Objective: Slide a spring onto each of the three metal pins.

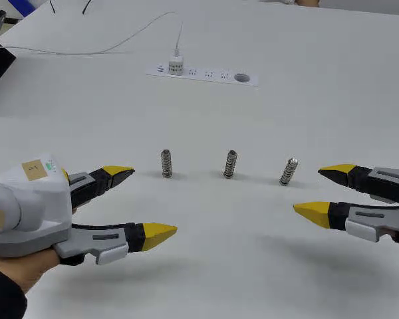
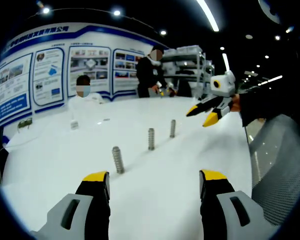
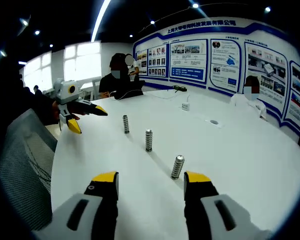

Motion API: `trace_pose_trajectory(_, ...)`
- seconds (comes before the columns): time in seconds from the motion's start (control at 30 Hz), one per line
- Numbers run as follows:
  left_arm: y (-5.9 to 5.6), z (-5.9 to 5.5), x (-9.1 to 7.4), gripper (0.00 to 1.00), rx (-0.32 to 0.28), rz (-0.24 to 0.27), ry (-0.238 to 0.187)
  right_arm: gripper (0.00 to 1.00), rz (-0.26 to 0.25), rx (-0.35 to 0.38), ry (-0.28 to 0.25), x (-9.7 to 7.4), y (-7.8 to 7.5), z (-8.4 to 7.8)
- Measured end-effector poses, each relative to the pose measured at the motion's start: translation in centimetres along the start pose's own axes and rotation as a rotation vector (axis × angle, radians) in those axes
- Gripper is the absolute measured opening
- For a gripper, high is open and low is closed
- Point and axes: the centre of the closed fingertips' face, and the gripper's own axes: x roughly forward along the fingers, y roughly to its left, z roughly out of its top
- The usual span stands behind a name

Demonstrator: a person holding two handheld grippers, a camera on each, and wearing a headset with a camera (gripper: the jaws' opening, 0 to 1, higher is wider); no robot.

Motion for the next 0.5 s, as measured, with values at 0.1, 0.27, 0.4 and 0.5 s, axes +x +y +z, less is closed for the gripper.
trace_pose_trajectory(0.1, 0.0, -0.1, 0.0, 0.74, -0.003, 0.001, 0.002, 0.58, -0.004, -0.002, 0.002, 0.0, -0.1, -0.2)
trace_pose_trajectory(0.27, 0.0, -0.2, 0.0, 0.75, -0.004, 0.003, 0.003, 0.63, -0.021, -0.005, -0.017, -0.2, -0.5, -0.1)
trace_pose_trajectory(0.4, 0.1, -0.2, 0.0, 0.75, -0.007, 0.006, 0.004, 0.67, -0.04, 0.0, -0.029, -0.4, -0.9, 0.0)
trace_pose_trajectory(0.5, 0.1, -0.2, 0.0, 0.75, -0.009, 0.005, 0.004, 0.69, -0.055, 0.001, -0.034, -0.6, -1.1, -0.1)
